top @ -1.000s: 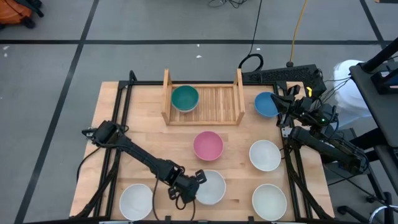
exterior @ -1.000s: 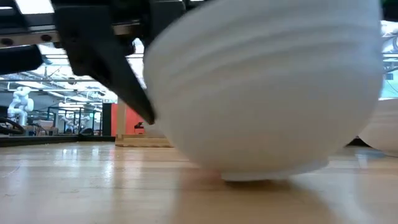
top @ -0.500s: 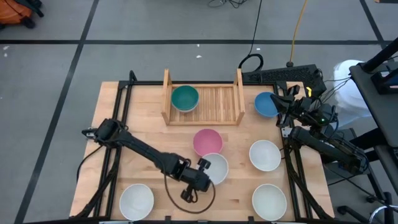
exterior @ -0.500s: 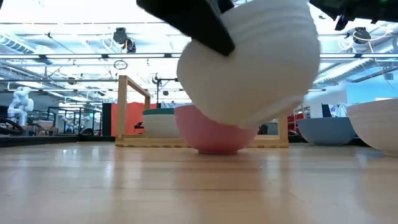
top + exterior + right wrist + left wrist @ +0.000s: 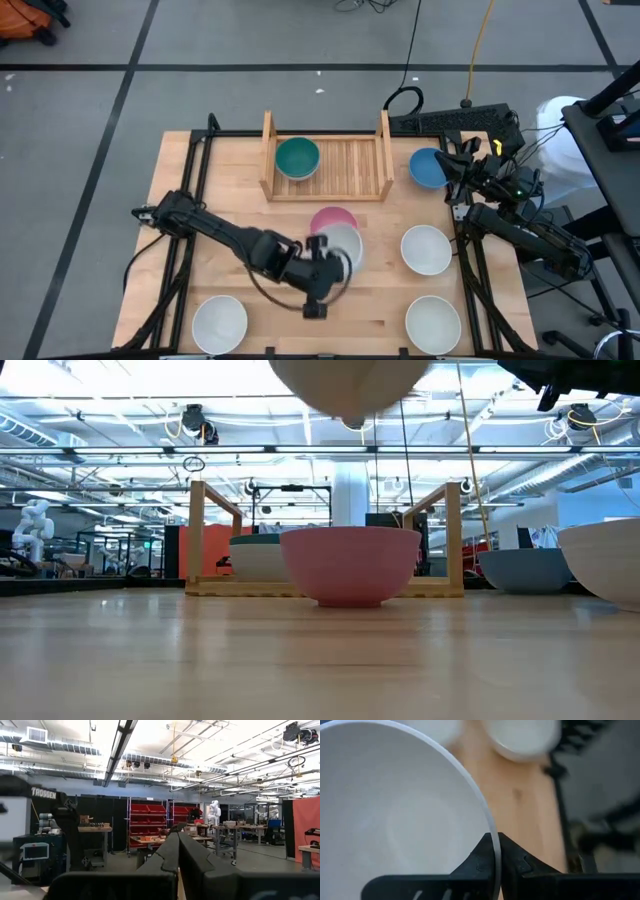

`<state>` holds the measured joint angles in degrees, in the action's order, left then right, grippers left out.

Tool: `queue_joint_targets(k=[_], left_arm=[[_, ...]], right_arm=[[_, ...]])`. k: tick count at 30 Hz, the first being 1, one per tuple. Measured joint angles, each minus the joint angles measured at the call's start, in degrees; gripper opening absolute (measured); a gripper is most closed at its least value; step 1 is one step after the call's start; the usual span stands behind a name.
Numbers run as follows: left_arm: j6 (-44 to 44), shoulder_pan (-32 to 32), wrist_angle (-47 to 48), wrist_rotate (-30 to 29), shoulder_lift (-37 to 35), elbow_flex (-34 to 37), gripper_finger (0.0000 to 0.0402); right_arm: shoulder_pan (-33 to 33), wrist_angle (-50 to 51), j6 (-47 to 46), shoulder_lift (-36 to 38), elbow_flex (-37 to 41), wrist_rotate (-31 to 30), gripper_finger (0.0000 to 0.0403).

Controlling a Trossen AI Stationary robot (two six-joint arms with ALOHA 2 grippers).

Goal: Place and stack bowls onto a shelf
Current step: Stack the white bowl on top of the green bowl on the shelf

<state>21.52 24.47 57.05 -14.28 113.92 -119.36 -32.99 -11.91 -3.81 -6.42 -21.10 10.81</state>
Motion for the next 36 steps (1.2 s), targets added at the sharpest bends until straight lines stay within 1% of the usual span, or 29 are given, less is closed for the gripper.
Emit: queue_joint_targets(k=[4,6,8,10,14,16,20,22,27,30,34,36], left_arm=[[8.99,-2.87,11.68,-8.06,-0.08,-7.7,0.0006],[13.27,-5.07,16.76,-9.84,-0.08,-10.03,0.0006],[15.73,-7.56,20.85,-10.14,-0.08,-11.83,0.0006],[16.26,-10.47,23.15,-10.29,-0.08,-12.97,0.0006],[9.88,-16.59,24.32,-10.28,-0.06,-14.53,0.0006],[8.21,-20.25,24.37,-8.84,-0.08,-15.12,0.0006],[5.38,-28.34,25.31,-0.31,-0.06,-15.2,0.0006],[3.61,-31.91,26.11,2.07,-0.06,-15.2,0.0006],[-4.24,-39.33,26.91,3.37,-0.06,-15.2,0.0006],[-7.34,-42.84,27.0,3.91,-0.06,-15.2,0.0006],[-9.04,-46.13,26.59,7.12,-0.06,-13.35,0.0006],[-9.37,-47.1,26.34,7.57,-0.06,-11.42,0.0006]], right_arm=[[-0.02,-0.06,-0.02,0.01,0.0,0.0,0.0],[-0.01,-0.06,-0.02,0.01,0.0,0.0,0.0],[-0.02,-0.06,-0.02,0.0,0.0,0.0,0.0],[0.0,-0.06,-0.02,0.01,0.0,0.0,0.0],[0.0,-0.06,-0.04,0.01,0.0,0.0,0.0],[-0.02,-0.06,-0.03,0.01,0.0,0.0,0.0],[-0.02,-0.06,-0.89,-0.02,0.0,0.0,0.0],[-0.01,-0.05,-1.72,0.0,0.0,-0.01,0.0],[-0.02,-0.06,-1.6,0.0,0.0,-0.29,0.0],[-0.02,-0.12,-1.55,-0.02,0.0,-0.33,0.0],[0.0,-0.25,-1.52,0.0,0.0,-0.43,0.0],[-0.02,-0.28,-0.94,0.01,0.0,-0.44,0.0]])
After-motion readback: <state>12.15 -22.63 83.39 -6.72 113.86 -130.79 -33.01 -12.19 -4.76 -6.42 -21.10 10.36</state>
